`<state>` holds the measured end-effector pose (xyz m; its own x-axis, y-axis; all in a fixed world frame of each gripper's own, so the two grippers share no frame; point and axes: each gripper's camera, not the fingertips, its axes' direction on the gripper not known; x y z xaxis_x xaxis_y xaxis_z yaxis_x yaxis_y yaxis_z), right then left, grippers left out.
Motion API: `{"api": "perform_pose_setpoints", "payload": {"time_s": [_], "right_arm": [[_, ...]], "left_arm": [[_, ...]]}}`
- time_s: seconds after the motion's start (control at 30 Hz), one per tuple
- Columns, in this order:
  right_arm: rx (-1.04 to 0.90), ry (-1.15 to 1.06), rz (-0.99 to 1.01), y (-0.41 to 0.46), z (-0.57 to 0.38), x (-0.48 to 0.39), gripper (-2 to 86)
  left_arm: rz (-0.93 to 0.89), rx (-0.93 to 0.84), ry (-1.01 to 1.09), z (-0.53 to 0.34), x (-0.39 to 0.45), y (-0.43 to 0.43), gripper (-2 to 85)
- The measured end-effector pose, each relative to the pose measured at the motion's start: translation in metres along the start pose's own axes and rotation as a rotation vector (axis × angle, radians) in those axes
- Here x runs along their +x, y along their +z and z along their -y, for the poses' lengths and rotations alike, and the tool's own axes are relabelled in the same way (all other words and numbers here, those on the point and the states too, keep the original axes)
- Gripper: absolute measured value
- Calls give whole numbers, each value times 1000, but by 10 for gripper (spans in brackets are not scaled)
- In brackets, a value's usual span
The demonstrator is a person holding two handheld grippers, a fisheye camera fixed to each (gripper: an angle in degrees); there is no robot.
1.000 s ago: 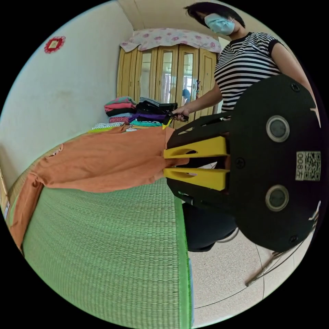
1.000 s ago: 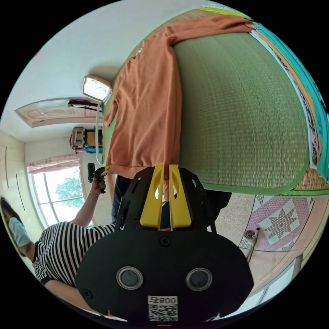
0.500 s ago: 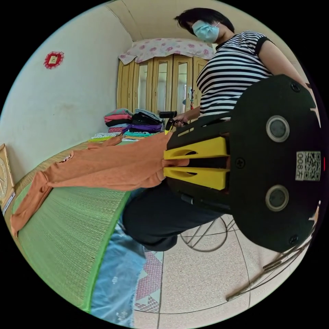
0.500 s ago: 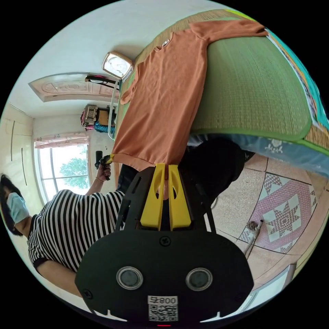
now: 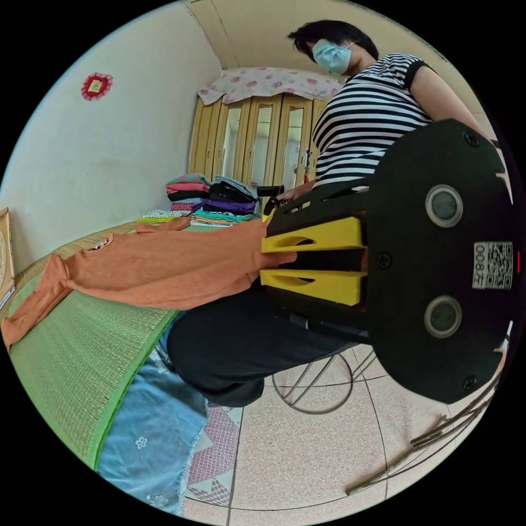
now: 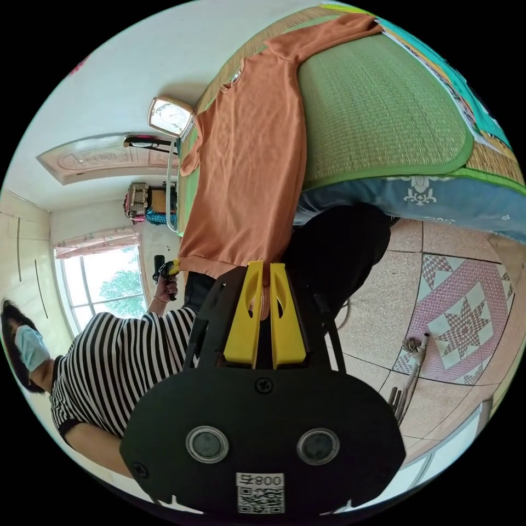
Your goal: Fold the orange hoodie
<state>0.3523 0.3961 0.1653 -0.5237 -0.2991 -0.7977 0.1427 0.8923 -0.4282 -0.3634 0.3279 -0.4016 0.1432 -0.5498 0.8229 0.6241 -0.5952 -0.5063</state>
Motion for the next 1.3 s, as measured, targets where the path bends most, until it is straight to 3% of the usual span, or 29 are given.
{"api": "perform_pose_setpoints", "payload": {"time_s": [0.3,0.5,0.77,0.97,1.07,1.3], "right_arm": [[135,80,45,-28,-7,17,3],[221,69,-53,-54,59,-10,0],[292,-65,-385,-75,259,-102,0],[255,-67,-676,-52,378,-131,0],[204,-24,-771,-30,394,-121,1],[321,38,-733,-19,334,-112,0]], "left_arm": [[103,155,-23,48,16,-31,43],[273,208,28,173,44,-21,16],[506,349,9,376,75,1,3],[766,338,-48,474,68,25,2],[901,262,-79,492,51,40,1],[873,335,-58,479,43,57,0]]}}
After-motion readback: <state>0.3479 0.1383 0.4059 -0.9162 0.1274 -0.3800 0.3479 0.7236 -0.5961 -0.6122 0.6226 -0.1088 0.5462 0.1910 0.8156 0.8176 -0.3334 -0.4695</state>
